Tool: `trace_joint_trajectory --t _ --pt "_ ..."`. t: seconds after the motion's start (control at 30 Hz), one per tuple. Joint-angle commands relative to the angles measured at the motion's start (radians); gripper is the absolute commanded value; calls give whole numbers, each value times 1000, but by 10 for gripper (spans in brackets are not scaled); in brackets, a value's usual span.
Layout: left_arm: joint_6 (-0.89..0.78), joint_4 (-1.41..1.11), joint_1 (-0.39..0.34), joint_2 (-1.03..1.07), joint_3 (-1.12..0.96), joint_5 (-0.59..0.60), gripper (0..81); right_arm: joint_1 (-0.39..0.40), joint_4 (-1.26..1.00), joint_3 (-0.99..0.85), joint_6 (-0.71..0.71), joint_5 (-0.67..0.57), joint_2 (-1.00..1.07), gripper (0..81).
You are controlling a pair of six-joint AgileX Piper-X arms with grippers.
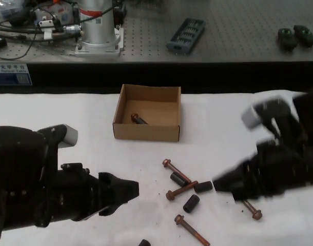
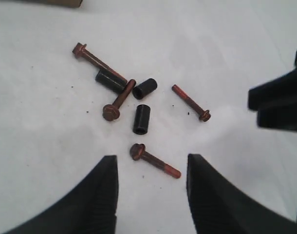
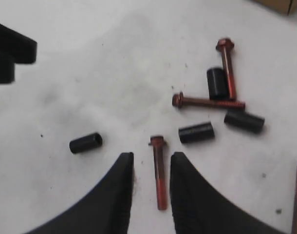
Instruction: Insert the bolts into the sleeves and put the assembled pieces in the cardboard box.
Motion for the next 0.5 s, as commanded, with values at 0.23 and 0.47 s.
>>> trace_joint_trajectory --t 0.23,0.47 --pt "-226 -33 -125 15 -11 -87 305 -7 -26 53 68 54 -25 211" --pt "-400 -173 -153 140 -11 -27 284 -7 -26 53 29 201 -126 211"
